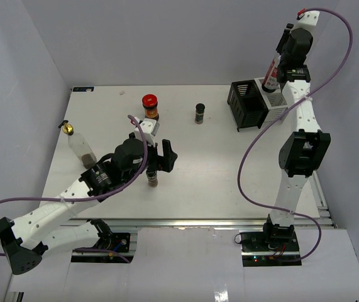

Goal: Organize the condiment bottles

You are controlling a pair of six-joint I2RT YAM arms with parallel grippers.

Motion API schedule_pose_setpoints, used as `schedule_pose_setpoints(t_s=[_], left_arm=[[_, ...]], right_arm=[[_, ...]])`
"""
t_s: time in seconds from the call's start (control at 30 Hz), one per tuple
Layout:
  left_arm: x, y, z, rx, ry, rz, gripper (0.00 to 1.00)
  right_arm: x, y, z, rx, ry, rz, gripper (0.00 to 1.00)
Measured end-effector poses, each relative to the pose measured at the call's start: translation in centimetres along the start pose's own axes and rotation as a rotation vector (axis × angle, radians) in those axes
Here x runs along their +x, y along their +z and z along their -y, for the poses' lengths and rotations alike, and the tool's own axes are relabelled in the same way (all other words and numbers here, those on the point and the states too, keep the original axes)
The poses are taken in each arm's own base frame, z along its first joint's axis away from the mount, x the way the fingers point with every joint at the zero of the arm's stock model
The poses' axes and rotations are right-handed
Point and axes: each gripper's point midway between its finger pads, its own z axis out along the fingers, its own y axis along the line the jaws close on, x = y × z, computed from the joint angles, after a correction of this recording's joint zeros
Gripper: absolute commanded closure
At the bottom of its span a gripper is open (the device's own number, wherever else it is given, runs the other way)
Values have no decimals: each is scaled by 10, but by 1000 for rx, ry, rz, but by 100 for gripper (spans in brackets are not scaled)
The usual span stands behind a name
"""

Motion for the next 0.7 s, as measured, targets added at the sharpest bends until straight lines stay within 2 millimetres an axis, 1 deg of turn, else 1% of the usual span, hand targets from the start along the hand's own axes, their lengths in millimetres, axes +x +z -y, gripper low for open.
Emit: schedule_pose_setpoints(t_s=[0.17,0.3,0.43,0.6,0.7], left_arm=[[-13,0,5,21,1,50,2],[-19,2,8,31,7,75,2],[-17,10,8,22,25,70,2],[-12,20,8,12,46,56,2],[-14,21,8,11,49,64,2]], right_arm=[[13,18,9,12,-19,12,92],[18,25,15,14,-36,21,92],[9,28,20,9,-34,59,92],[-3,30,17,-17,-21,111,92],[-5,32,15,-29,-15,127,92]])
